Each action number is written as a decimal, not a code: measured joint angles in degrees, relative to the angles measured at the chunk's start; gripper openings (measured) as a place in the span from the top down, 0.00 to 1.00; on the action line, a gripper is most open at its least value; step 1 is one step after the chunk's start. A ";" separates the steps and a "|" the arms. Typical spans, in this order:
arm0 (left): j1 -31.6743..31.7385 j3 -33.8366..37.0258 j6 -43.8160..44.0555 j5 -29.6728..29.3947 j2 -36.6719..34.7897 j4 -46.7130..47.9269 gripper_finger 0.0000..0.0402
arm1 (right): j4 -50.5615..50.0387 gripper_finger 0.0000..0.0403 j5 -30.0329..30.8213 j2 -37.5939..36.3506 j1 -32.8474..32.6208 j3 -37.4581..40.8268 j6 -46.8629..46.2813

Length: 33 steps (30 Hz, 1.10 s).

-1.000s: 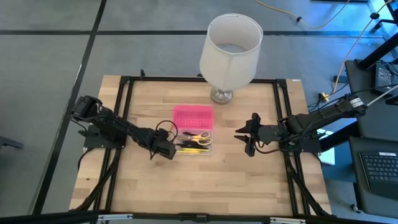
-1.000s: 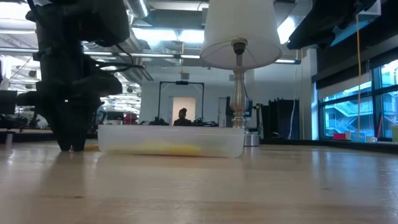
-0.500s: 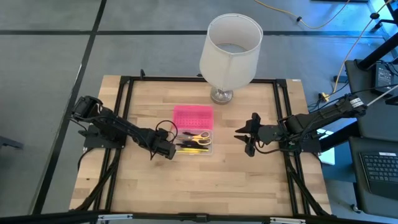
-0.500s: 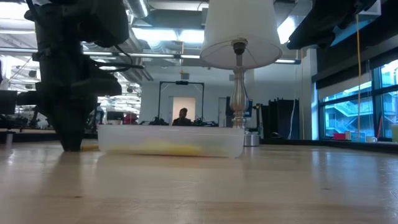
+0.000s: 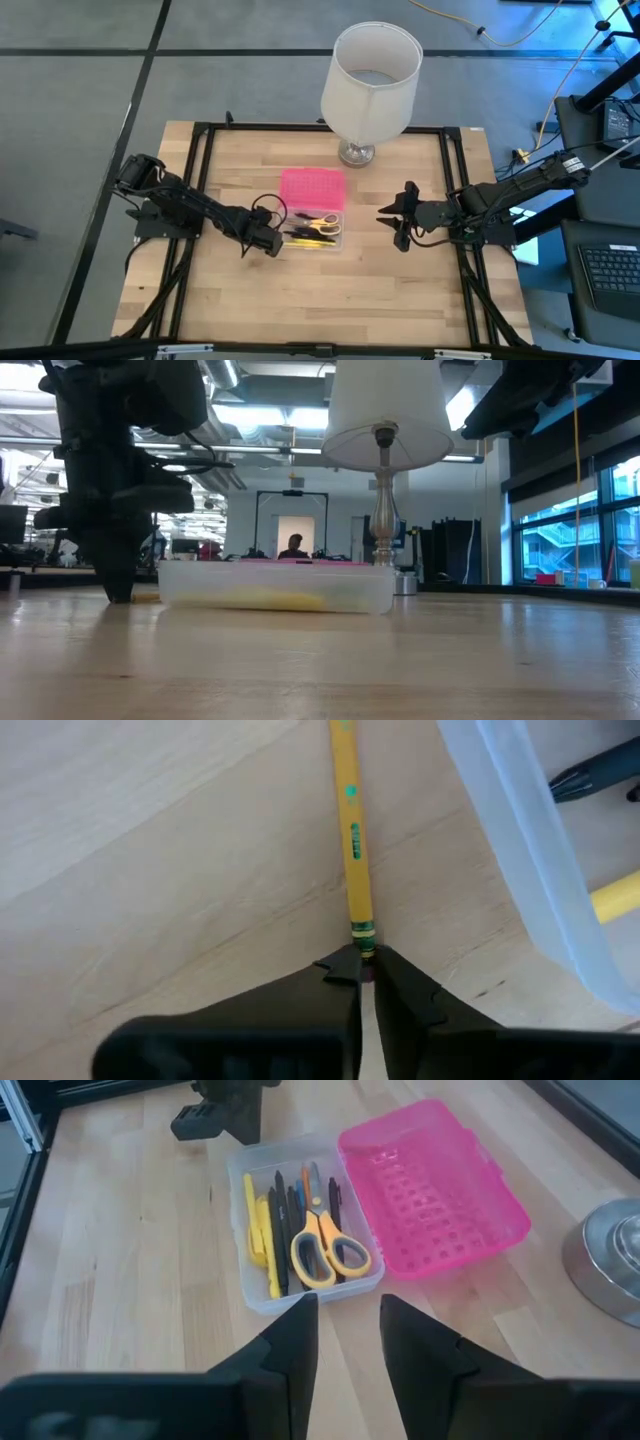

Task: Pick & place school supplies into a supply box
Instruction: Put the yellow pencil into the supply box

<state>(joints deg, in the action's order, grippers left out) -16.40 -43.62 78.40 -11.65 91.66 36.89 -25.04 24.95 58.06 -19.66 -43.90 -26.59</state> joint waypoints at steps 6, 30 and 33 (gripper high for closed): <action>0.04 -1.20 -0.64 0.70 -0.04 2.73 0.98 | -0.02 0.72 -0.03 0.00 0.00 0.00 0.07; 0.02 -7.96 3.81 -4.82 -12.25 29.20 0.99 | -0.11 0.72 -0.10 0.02 0.00 0.00 0.06; 0.02 -9.19 1.75 -8.12 -15.91 29.56 0.99 | -0.09 0.72 -0.09 0.02 0.00 0.00 0.07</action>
<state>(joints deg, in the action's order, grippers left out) -16.38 -52.80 80.15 -19.77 75.75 66.45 -25.12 24.86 58.08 -19.66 -43.90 -26.52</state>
